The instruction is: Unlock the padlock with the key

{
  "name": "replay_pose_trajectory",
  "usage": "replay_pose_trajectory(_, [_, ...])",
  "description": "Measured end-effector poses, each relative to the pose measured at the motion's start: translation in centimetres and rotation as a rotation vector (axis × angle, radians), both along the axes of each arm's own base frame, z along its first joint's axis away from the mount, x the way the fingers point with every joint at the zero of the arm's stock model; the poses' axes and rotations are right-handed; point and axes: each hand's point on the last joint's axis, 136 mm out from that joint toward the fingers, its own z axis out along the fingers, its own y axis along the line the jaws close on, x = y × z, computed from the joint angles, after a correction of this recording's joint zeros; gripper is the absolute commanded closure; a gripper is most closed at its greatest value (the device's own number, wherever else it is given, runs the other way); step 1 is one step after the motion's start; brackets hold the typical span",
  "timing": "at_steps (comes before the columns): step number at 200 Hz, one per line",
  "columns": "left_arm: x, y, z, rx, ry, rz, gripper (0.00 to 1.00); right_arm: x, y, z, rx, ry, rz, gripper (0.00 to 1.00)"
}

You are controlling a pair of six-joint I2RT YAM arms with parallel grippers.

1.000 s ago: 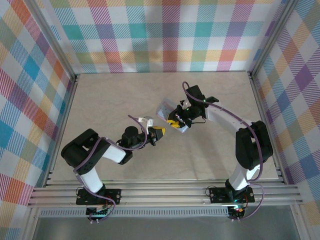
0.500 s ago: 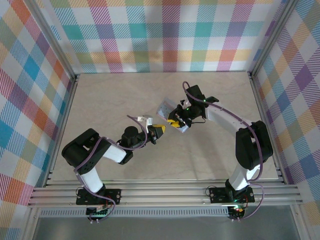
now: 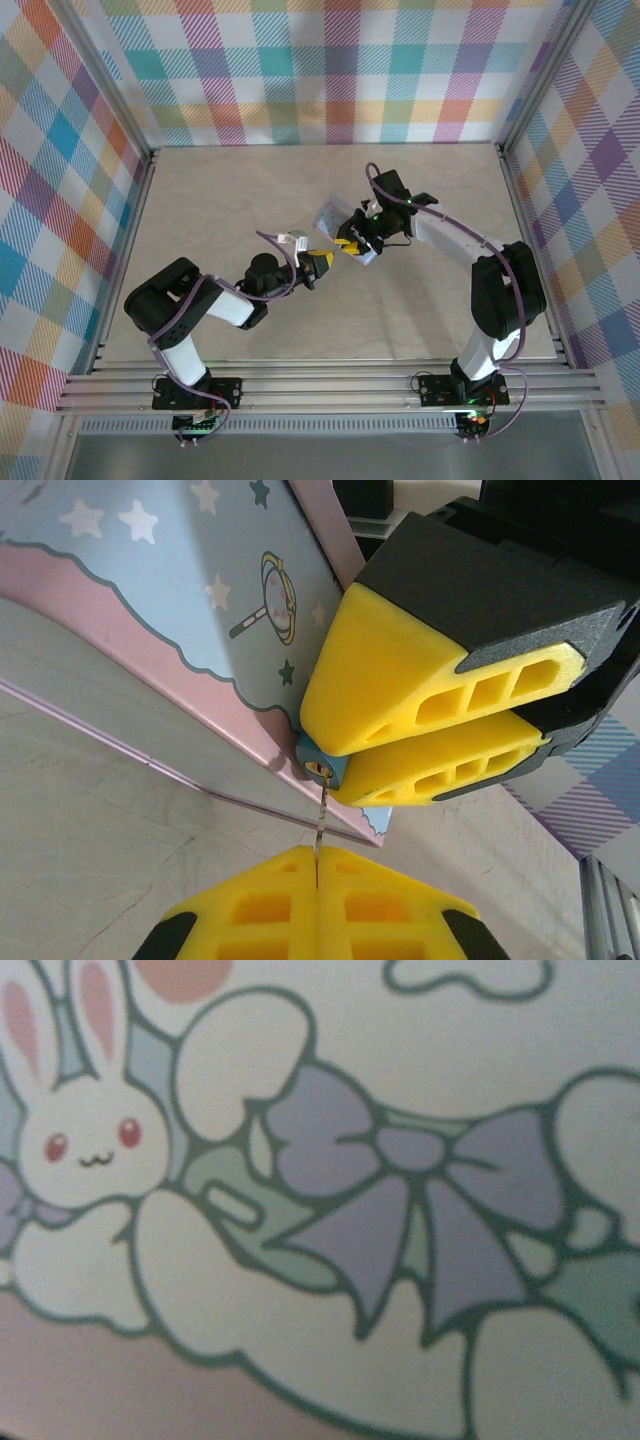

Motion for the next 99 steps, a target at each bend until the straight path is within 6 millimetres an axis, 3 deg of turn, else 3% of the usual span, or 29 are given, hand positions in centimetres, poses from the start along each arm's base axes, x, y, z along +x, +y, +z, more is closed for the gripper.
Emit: replay_pose_trajectory(99, [0.09, 0.09, 0.56, -0.010, -0.013, 0.008, 1.00, 0.04, 0.03, 0.03, 0.002, -0.002, 0.000, 1.00])
